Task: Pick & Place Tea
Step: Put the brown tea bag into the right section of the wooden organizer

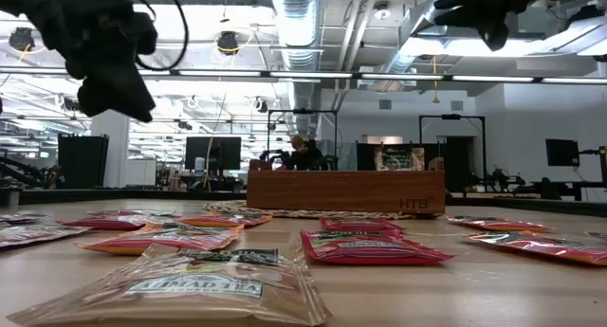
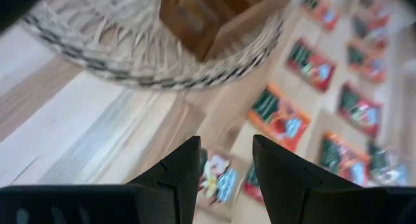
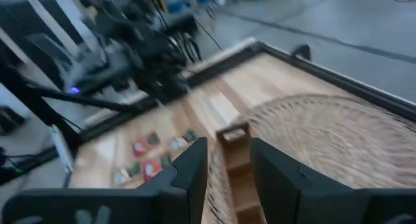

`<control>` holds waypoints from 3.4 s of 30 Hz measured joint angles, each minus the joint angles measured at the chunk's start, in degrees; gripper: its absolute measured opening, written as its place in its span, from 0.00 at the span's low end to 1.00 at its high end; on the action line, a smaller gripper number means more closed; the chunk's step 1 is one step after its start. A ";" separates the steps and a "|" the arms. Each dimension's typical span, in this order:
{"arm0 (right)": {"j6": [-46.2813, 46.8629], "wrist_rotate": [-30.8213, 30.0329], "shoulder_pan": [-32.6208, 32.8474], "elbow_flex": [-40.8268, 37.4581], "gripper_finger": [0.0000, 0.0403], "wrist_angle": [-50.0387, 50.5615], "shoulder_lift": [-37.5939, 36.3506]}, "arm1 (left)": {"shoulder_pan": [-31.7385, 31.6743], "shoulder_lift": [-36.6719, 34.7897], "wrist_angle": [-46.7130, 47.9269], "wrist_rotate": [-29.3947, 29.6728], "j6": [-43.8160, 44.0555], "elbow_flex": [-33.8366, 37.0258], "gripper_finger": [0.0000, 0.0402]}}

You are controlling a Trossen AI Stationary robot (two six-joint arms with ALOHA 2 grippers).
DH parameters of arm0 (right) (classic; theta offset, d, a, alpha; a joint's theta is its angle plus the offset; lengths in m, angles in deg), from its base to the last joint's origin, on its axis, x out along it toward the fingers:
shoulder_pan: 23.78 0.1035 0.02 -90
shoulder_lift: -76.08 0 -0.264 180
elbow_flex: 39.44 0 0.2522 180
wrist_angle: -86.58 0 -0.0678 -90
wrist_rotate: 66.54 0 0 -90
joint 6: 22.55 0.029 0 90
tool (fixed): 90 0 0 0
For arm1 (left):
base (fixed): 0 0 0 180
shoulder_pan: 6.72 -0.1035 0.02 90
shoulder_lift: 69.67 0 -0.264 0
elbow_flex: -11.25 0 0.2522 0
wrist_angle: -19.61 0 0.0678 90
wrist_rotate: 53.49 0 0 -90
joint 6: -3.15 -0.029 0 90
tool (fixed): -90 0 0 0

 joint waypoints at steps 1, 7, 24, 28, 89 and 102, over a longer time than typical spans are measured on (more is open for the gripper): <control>-0.03 0.14 0.02 -1.93 0.27 -3.24 -0.79 | 0.00 2.19 0.84 -0.24 -0.15 -1.03 0.33; -0.03 4.00 -0.49 -9.77 0.27 -16.49 -3.12 | 0.00 17.02 8.18 -1.57 -7.85 -9.07 0.33; -0.08 10.16 -0.30 -10.07 0.27 -17.74 -2.94 | -0.02 34.22 14.23 0.35 -22.75 -17.03 0.33; -0.47 10.16 -0.27 -10.08 0.27 -17.73 -2.94 | -0.06 34.22 13.63 -1.20 -23.18 -17.03 0.33; -2.89 17.61 -6.92 -23.78 0.27 -36.12 -5.87 | -8.61 45.47 6.45 -12.90 -30.74 -17.10 0.03; 2.01 17.65 -6.70 -23.76 0.27 -36.05 -5.87 | -6.91 42.52 18.68 1.54 -29.94 -24.92 0.00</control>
